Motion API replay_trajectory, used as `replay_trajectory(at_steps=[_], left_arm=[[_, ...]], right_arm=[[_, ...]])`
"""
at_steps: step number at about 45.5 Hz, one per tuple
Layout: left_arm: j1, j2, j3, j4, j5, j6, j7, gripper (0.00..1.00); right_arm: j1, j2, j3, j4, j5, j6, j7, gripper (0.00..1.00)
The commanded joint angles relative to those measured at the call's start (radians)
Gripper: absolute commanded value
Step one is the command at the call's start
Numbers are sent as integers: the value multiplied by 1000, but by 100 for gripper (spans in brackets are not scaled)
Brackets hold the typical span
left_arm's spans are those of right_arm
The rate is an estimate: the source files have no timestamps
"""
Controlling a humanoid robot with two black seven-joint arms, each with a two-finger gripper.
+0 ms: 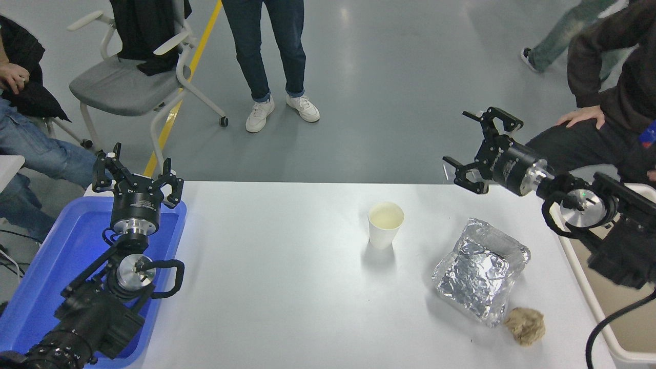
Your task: Pick up paper cup place in dustbin
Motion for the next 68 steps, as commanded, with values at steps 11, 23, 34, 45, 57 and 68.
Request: replay_trajectory(at_steps=[11,23,34,45,57,68], left_arm=[[1,0,0,1,2,0,2,99],[1,0,0,1,2,0,2,99],[1,0,0,-1,2,0,2,99],[1,0,0,1,0,0,2,99],[1,0,0,1,2,0,2,99],[1,0,0,-1,0,0,0,99]], right_arm=[[608,-206,-883,436,-303,-4,1,100],[952,-162,-1213,703,-428,12,1,100],[1187,-55,-1399,863,-413,82,1,100],[1391,59,-1455,969,-246,209,5,100],[1514,175,-1442,1046,-137,263,27,100],[1512,218,-1397,1032,-127,263,25,100]])
